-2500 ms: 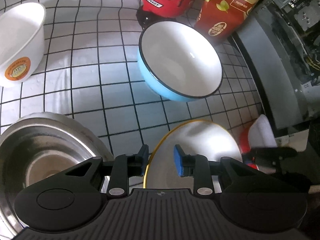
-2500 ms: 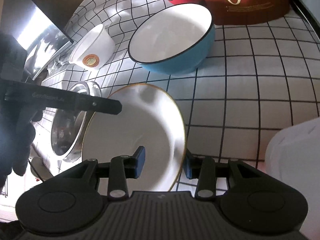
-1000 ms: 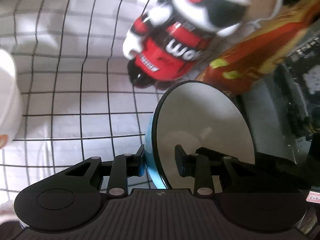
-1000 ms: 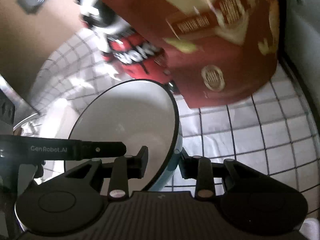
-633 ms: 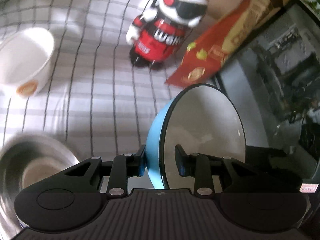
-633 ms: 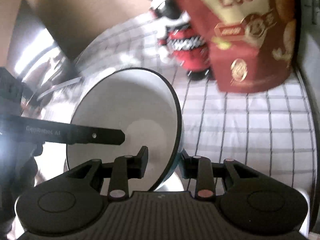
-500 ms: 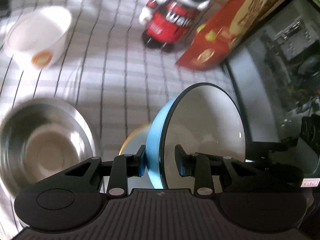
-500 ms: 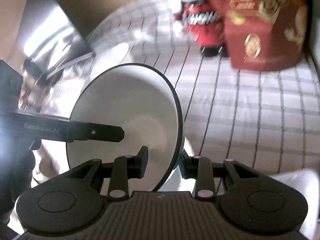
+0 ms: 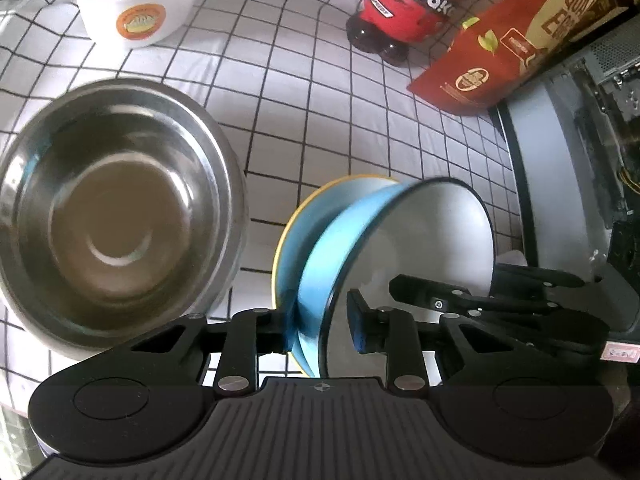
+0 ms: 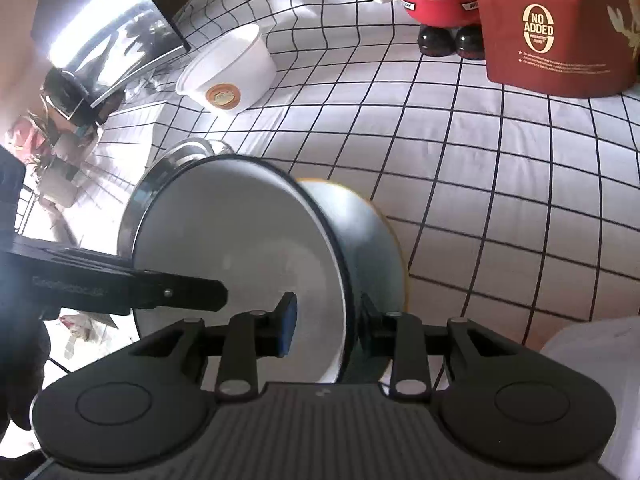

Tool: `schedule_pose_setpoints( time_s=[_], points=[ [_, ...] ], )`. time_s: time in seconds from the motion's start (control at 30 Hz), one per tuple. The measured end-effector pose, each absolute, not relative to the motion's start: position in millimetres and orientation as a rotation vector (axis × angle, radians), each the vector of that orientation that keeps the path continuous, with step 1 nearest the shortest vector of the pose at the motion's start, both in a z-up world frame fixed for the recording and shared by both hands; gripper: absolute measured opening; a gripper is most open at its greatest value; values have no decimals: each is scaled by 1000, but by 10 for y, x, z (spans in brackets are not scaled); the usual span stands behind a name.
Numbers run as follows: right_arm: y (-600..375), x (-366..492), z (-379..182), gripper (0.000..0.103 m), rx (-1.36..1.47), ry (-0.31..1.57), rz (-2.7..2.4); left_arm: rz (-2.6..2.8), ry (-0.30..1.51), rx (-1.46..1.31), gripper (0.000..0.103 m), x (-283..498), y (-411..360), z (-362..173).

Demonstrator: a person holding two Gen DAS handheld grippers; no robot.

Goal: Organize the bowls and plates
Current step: 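Lower the blue bowl into the cream bowl and open the right tool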

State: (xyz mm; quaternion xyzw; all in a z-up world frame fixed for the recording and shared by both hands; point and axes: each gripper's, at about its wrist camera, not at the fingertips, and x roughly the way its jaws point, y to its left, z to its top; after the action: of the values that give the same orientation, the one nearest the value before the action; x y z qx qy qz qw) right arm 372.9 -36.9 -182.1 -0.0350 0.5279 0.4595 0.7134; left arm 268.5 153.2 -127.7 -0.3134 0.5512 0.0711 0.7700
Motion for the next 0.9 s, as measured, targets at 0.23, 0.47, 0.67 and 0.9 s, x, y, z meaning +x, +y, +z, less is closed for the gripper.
schedule_pose_setpoints(
  time_s=[0.23, 0.47, 0.67, 0.9],
  points=[
    [-348, 3792, -1790, 32, -71, 1161, 1004, 139, 1209, -630, 29, 2729, 1562, -1186],
    [-422, 3786, -1692, 33, -99, 1108, 987, 151, 1178, -632, 28, 2665, 1595, -1122],
    [-471, 3754, -1536, 33, -134, 1037, 1000, 168, 1092, -715, 23, 2430, 1687, -986],
    [-297, 3771, -1129, 33, -161, 859, 1098, 455, 830, -777, 24, 1717, 2071, -681]
  ],
)
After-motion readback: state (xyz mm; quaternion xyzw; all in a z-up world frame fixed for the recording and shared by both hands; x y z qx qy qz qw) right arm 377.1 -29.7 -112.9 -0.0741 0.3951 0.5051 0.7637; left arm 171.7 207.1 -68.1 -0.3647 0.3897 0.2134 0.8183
